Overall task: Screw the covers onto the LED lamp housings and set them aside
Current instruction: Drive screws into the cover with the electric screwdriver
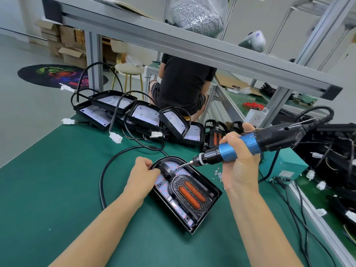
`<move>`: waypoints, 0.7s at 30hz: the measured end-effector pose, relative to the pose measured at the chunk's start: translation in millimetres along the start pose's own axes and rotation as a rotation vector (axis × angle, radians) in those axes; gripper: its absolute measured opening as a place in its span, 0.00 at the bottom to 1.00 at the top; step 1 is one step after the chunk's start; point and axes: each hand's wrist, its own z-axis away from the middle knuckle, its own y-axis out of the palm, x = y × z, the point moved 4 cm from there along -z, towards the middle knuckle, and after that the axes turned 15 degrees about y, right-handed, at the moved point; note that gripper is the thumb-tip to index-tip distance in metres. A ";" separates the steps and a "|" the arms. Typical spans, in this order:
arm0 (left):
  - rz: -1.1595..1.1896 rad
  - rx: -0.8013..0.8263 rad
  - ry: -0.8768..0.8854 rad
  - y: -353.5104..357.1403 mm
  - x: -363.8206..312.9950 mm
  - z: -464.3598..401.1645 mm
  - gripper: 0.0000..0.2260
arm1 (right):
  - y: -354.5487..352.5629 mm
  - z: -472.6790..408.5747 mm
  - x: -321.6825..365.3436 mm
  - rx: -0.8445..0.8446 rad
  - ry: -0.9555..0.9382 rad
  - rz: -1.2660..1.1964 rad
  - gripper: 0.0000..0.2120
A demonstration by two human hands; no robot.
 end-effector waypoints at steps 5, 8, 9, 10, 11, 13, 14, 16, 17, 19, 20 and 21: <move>0.231 0.054 -0.054 6.8 0.8 2.1 0.33 | -0.2 -0.8 4.1 0.013 -0.005 0.023 0.20; 0.263 0.023 -0.082 8.8 2.5 1.5 0.28 | -0.6 -0.4 4.4 0.042 -0.005 0.012 0.20; 0.266 0.022 -0.086 8.9 2.4 1.3 0.22 | -0.4 -0.5 4.2 0.048 -0.004 0.011 0.20; 0.274 0.026 -0.085 8.7 1.6 1.3 0.16 | -0.3 -0.6 3.8 0.049 -0.003 0.011 0.20; 0.284 0.037 -0.090 8.4 -0.2 1.4 0.13 | -0.1 -0.9 3.4 0.049 -0.003 0.011 0.20; 0.329 0.051 -0.114 9.0 -3.4 1.5 0.13 | -0.4 -1.2 3.3 0.040 -0.006 0.009 0.20; 0.348 0.055 -0.127 9.6 -4.3 1.4 0.16 | -0.4 -1.5 3.4 0.035 -0.007 0.010 0.20; 0.373 0.070 -0.148 12.0 -5.7 1.6 0.20 | -1.2 -1.7 3.8 0.032 -0.008 0.015 0.20; 0.394 0.090 -0.158 13.9 -5.6 2.6 0.21 | -1.7 -1.5 4.2 0.031 -0.008 0.019 0.21; 0.445 0.128 -0.171 18.4 -5.2 5.6 0.20 | -2.6 -0.5 5.3 0.035 -0.004 0.021 0.21; 0.457 0.130 -0.167 19.8 -4.7 6.7 0.20 | -3.0 -0.1 6.2 0.038 -0.003 0.018 0.21; 0.453 0.120 -0.154 20.3 -3.9 7.4 0.21 | -3.4 0.1 7.3 0.038 -0.003 0.015 0.21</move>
